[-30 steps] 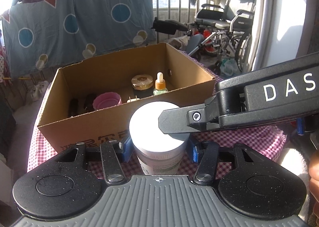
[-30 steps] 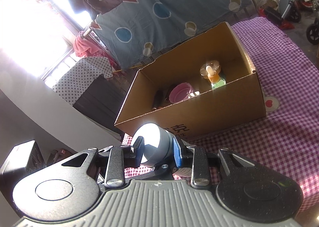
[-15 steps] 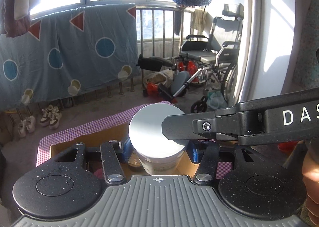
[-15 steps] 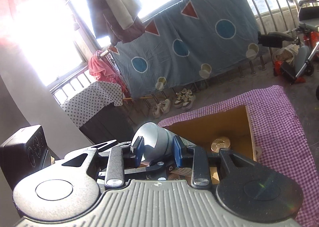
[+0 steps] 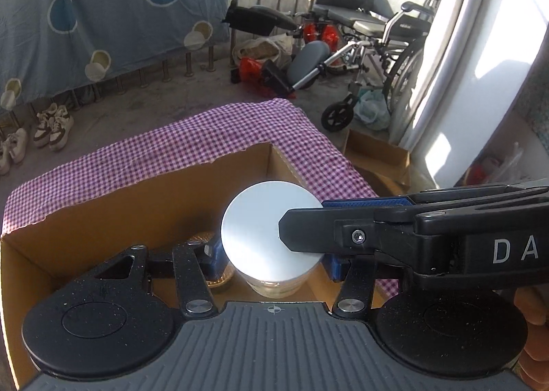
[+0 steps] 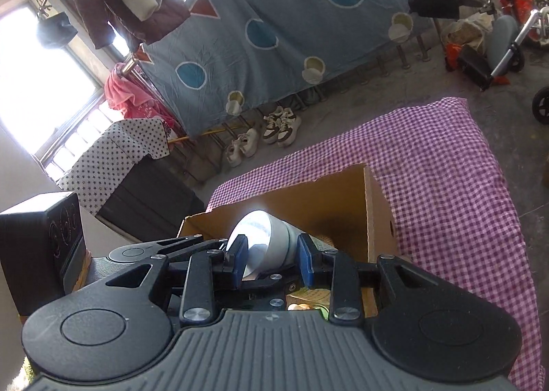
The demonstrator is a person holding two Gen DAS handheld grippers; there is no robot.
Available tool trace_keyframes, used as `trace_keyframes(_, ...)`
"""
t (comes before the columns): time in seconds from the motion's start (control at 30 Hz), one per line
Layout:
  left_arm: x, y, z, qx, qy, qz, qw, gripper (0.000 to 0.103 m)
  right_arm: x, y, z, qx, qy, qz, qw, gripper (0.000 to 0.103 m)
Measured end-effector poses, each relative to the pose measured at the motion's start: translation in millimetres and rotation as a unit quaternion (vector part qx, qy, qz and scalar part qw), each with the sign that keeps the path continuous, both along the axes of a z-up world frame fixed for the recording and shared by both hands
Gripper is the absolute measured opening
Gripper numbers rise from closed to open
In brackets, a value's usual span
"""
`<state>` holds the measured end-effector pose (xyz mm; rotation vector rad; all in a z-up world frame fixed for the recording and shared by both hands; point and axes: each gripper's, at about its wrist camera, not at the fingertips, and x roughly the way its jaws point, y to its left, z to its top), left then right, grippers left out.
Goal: Organize rigid objects
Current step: 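Lift the white-lidded jar and carry it over the box with the right gripper, then lower the jar into the box and open the right gripper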
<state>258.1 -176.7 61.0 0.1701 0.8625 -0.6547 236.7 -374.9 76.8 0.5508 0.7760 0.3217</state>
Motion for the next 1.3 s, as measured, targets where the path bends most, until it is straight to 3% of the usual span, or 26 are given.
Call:
trace_keyframes(0.2,10,-9,-12,0.020,0.018,-0.004,0.9996,0.053,15,-3,-16,-0.011,0.017,0.003,1.000,0.037)
trace_keyframes(0.43,15,-21,-28,0.044,0.034,-0.015,0.9984,0.053,16,-15,-15,-0.007,-0.004,-0.016,1.000,0.055)
trace_keyframes(0.67,18,-20,-40,0.048,0.051,-0.015,0.9975,0.058,9,-34,-15,0.009,-0.011,-0.040,0.999,0.056)
trace_keyframes(0.97,13,-15,-26,0.055,0.030,0.002,0.9980,0.088,-26,-50,-3,0.028,-0.036,-0.070,0.996,0.058)
trace_keyframes(1.3,-26,-8,18,0.031,-0.030,0.003,0.9991,0.091,-99,-48,17,0.040,-0.079,-0.105,0.991,0.061)
